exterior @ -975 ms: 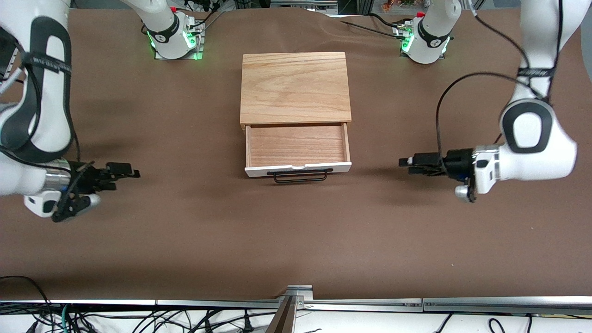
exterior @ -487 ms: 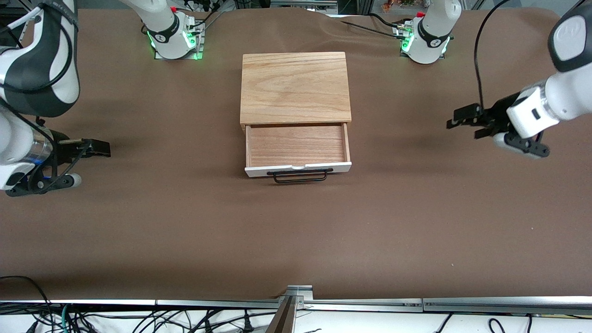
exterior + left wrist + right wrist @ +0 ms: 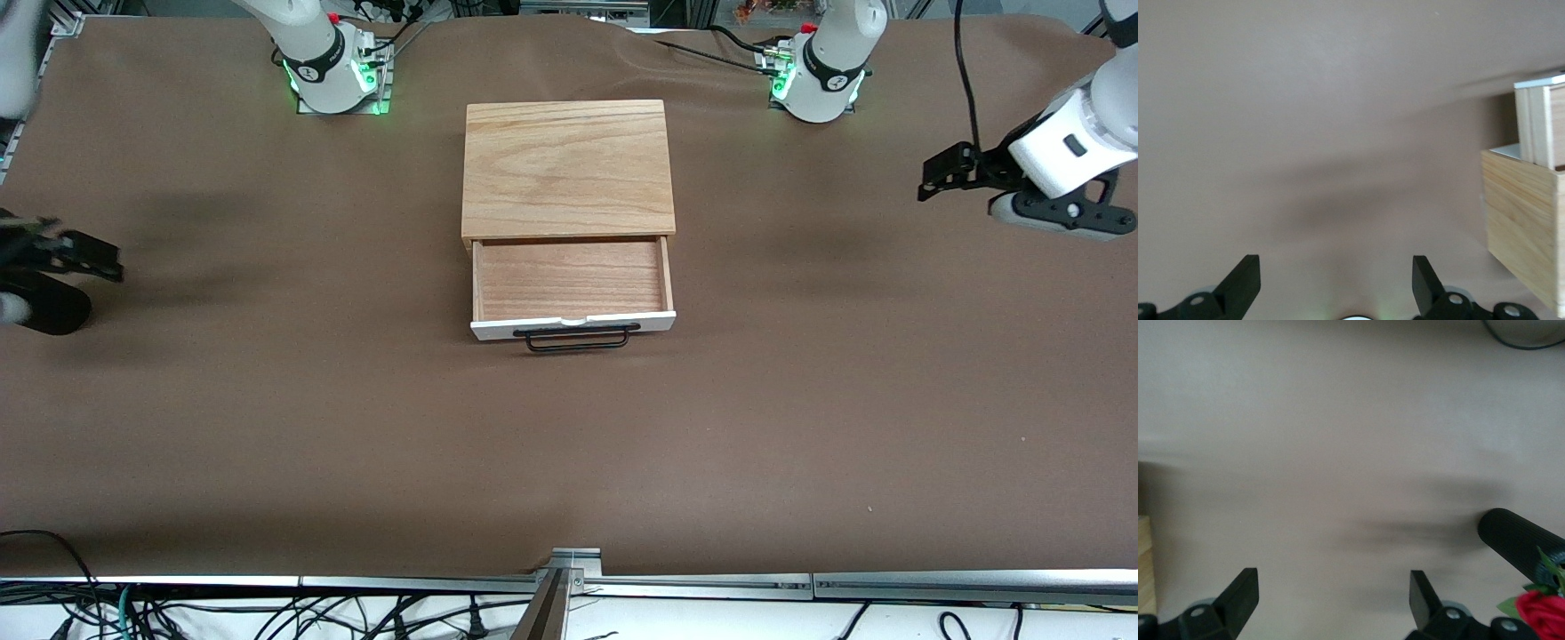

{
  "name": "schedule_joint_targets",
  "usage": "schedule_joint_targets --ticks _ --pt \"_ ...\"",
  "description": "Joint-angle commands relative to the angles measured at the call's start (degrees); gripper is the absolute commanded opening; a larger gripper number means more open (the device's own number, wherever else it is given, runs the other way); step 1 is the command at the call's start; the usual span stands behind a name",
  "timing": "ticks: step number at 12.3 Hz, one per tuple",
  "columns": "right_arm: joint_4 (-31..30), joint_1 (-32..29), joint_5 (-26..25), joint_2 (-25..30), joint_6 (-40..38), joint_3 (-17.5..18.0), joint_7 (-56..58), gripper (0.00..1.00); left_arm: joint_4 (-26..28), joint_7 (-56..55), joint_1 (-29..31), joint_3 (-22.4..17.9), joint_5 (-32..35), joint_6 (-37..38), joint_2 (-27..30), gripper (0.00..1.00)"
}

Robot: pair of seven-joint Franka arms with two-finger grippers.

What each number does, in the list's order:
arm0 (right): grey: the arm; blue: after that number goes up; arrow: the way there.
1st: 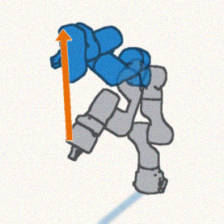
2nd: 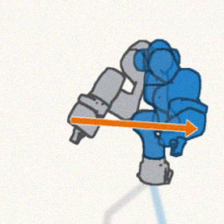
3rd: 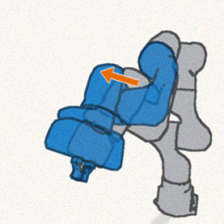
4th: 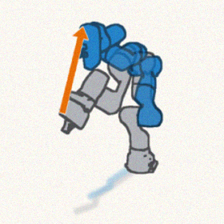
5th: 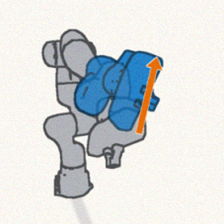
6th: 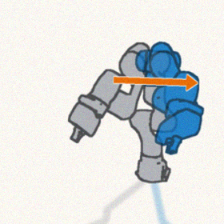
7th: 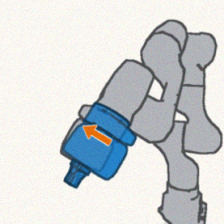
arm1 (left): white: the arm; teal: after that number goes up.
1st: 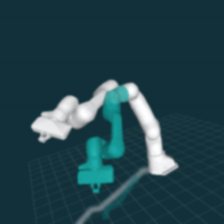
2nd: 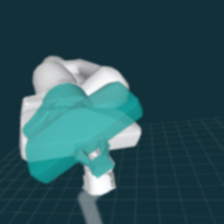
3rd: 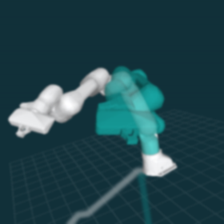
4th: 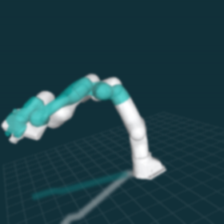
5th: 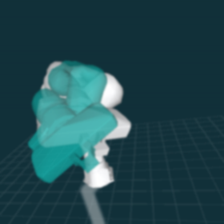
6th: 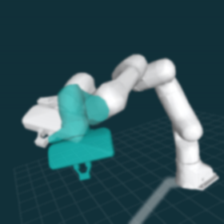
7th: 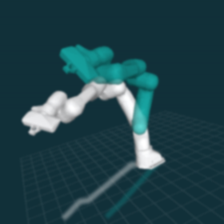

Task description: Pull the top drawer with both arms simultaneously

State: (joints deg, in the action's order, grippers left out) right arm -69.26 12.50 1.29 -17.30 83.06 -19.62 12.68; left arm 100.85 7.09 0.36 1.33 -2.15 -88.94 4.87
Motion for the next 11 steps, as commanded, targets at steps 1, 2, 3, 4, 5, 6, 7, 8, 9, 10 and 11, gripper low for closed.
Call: schedule_joint_targets --ticks 1,2,3,4,5,6,7,8,9,10,11 --pt "-10.95 -4.22 -1.12 9.10 2.72 6.50 -6.22 1.00 -2.67 -0.41 -0.71 -0.46 3.81 1.14 -0.39 1.00" --pt "-13.94 -6.23 -1.38 11.30 2.89 9.39 -10.88 1.00 -2.58 -0.23 -0.71 -0.46 3.64 1.22 -1.26 1.00" --pt "-16.41 -8.26 -1.47 13.24 3.33 12.12 -13.10 1.00 -2.67 -1.27 -0.88 -0.28 3.64 1.57 -1.18 1.00" --pt "-18.17 -9.23 -1.56 14.13 4.29 13.02 -12.60 1.00 -2.76 -1.37 -1.23 -0.28 3.47 1.57 -1.26 1.00" --pt "-19.32 -9.42 -1.47 14.66 4.30 13.11 -12.51 1.00 -2.76 -2.59 -1.32 -0.28 3.29 1.57 -1.18 1.00" --pt "-20.03 -9.85 -1.47 14.93 4.39 13.11 -12.42 1.00 -2.76 -5.30 -1.41 -0.19 3.20 1.57 -1.18 1.00" --pt "-19.95 -10.38 -1.47 14.15 4.30 13.11 -12.33 1.00 -2.76 -6.28 -1.50 -0.10 3.20 1.83 -1.18 1.00" --pt "-19.34 -10.30 -1.38 12.92 4.22 13.11 -12.16 1.00 -2.67 -6.38 -1.50 -0.10 3.20 1.84 -1.18 1.00" --pt "-18.03 -10.30 -1.29 12.39 3.69 13.03 -12.07 1.00 -2.76 -6.38 -1.50 -0.10 3.20 1.92 -1.18 1.00" --pt "-17.84 -10.30 -1.29 12.29 3.69 13.02 -12.07 1.00 -2.76 -6.38 -1.50 -0.10 3.11 1.92 -1.18 1.00" --pt "-17.75 -10.30 -1.29 12.12 3.69 13.02 -12.07 1.00 -2.76 -6.47 -1.50 -0.10 3.11 1.92 -1.26 1.00"
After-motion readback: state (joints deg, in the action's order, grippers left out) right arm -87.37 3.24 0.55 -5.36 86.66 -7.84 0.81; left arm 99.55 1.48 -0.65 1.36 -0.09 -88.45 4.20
